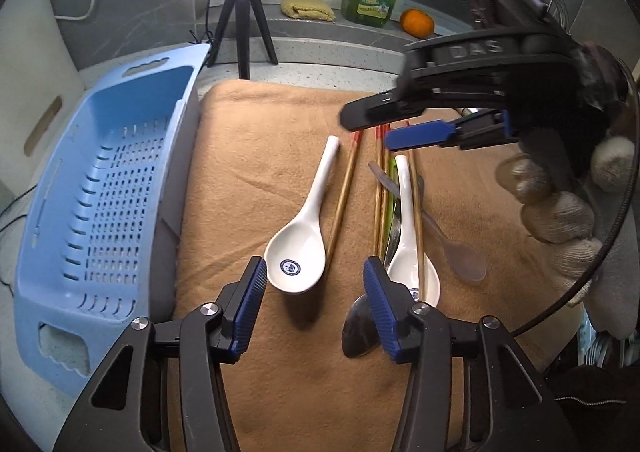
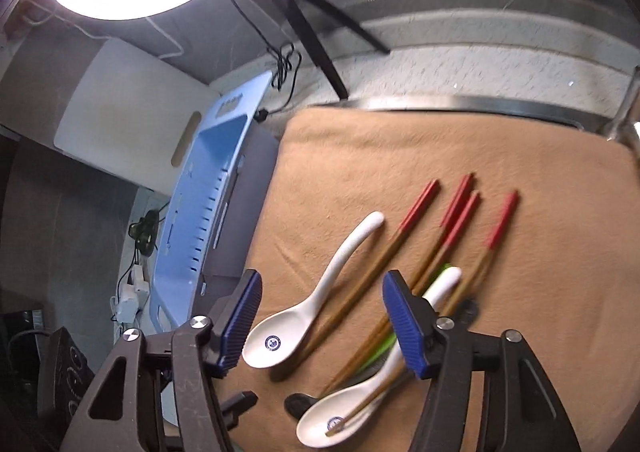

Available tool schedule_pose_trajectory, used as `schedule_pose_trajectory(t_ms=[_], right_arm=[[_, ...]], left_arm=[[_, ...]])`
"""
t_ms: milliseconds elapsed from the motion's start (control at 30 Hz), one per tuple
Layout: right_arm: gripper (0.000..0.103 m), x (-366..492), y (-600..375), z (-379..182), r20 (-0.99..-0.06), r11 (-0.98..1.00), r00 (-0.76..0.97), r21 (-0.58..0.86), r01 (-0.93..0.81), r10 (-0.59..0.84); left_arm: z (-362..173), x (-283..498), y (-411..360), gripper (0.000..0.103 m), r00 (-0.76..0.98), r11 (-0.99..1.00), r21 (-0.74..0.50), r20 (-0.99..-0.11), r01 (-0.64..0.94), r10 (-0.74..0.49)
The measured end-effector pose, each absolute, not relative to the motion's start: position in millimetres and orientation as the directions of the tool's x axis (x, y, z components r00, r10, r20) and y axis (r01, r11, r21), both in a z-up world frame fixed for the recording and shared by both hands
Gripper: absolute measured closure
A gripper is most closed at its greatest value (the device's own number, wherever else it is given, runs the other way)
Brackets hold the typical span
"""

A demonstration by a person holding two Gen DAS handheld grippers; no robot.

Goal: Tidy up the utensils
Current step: 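Lower the left tool onto the white ceramic spoon and close on its bowl, then carry the white spoon with the left tool into the blue basket and release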

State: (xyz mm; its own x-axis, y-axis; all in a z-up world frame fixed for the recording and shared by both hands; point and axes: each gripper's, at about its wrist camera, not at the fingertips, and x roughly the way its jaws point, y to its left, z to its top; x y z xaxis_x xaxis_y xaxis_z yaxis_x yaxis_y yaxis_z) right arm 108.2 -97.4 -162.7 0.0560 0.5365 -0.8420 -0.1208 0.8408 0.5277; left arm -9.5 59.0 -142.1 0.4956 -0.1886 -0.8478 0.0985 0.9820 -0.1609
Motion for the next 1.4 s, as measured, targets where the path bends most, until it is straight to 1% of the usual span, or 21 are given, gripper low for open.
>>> schedule_pose_trajectory(t_ms=[100,167,433,500,633,700,767,933,1067,1300,1333,1400], right_arm=[[0.060,114.3,-91.4,-178.4,-0.840,0.837,0.011,0.539,-0.093,0.542],[0.062,117.0,-87.9,-184.7,-0.842,0.839,0.001,0.537,-0.085,0.539],[0.065,123.3,-77.1,-197.4,-0.861,0.858,-0.023,0.507,-0.084,0.507],[0.069,125.1,-75.4,-201.7,-0.866,0.862,-0.030,0.500,-0.080,0.499],[0.073,128.1,-72.9,-208.7,-0.873,0.869,-0.041,0.488,-0.076,0.487],[0.078,128.9,-71.5,-210.4,-0.877,0.873,-0.041,0.480,-0.084,0.479],[0.080,128.3,-70.6,-210.6,-0.879,0.874,-0.044,0.477,-0.091,0.475],[0.082,128.6,-68.2,-212.1,-0.883,0.877,-0.049,0.470,-0.097,0.468],[0.087,129.1,-69.7,-214.6,-0.885,0.880,-0.050,0.465,-0.093,0.462],[0.087,129.3,-69.2,-214.6,-0.882,0.878,-0.052,0.470,-0.093,0.468],[0.087,129.3,-69.3,-214.8,-0.882,0.877,-0.052,0.472,-0.090,0.469],[0.088,129.6,-69.9,-215.2,-0.881,0.877,-0.049,0.473,-0.085,0.470]], left_arm=[[-149.0,-5.9,57.3,0.061,0.479,0.981,-0.159,-0.856,0.113,-0.193],[-153.2,-3.5,56.6,0.063,0.470,0.980,-0.159,-0.860,0.122,-0.198],[-162.1,-0.4,57.0,0.064,0.452,0.980,-0.149,-0.871,0.134,-0.194],[-163.2,1.7,58.6,0.064,0.450,0.981,-0.144,-0.873,0.129,-0.187],[-159.9,-1.8,59.2,0.064,0.455,0.983,-0.137,-0.873,0.118,-0.177],[-159.1,-2.7,59.7,0.064,0.455,0.985,-0.131,-0.874,0.116,-0.170],[-160.3,-2.5,60.7,0.064,0.452,0.985,-0.126,-0.877,0.116,-0.165],[-166.2,-1.1,63.4,0.064,0.437,0.988,-0.119,-0.887,0.101,-0.152],[-167.9,-1.1,63.8,0.064,0.430,0.988,-0.115,-0.891,0.101,-0.147],[-176.5,6.4,58.0,0.064,0.410,0.985,-0.126,-0.897,0.116,-0.163],[-176.9,7.3,57.9,0.067,0.412,0.985,-0.127,-0.896,0.117,-0.165],[-178.3,9.8,57.6,0.067,0.412,0.984,-0.133,-0.895,0.116,-0.169]])
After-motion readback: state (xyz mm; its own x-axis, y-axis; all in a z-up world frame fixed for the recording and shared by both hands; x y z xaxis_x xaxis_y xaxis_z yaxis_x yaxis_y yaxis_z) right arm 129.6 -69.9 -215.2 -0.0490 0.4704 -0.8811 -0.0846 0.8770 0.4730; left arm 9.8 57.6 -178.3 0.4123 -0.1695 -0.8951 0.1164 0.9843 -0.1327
